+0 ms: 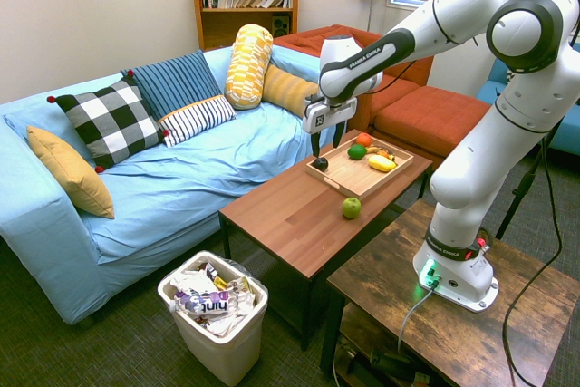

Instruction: Put the apple in the tray

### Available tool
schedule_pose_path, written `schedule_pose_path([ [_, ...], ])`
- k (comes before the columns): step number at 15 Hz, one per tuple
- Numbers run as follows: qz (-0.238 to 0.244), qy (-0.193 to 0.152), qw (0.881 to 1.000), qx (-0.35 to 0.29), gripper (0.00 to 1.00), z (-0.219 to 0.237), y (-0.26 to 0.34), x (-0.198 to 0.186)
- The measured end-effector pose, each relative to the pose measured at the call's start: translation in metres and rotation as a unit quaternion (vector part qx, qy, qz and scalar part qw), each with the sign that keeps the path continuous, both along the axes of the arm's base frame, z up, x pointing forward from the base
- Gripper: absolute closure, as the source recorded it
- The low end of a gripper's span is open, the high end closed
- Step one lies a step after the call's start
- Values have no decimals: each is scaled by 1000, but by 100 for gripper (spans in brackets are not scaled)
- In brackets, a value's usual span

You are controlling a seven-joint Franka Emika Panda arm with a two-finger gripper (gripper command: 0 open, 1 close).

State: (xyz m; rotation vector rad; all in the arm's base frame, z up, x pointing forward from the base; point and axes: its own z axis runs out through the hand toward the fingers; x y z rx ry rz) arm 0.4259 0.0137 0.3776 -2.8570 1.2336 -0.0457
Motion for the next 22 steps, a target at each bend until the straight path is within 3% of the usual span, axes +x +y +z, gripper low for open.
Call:
schedule_pose_path([
  [5, -36, -4, 999, -16, 0, -12, -16, 22],
  [8, -74, 31, 996, -30, 0, -44, -45, 35],
  [13, -100, 102, 989, -29, 0, -113, -80, 27],
  [22, -111, 155, 981, -24, 0, -219, -102, 21],
])
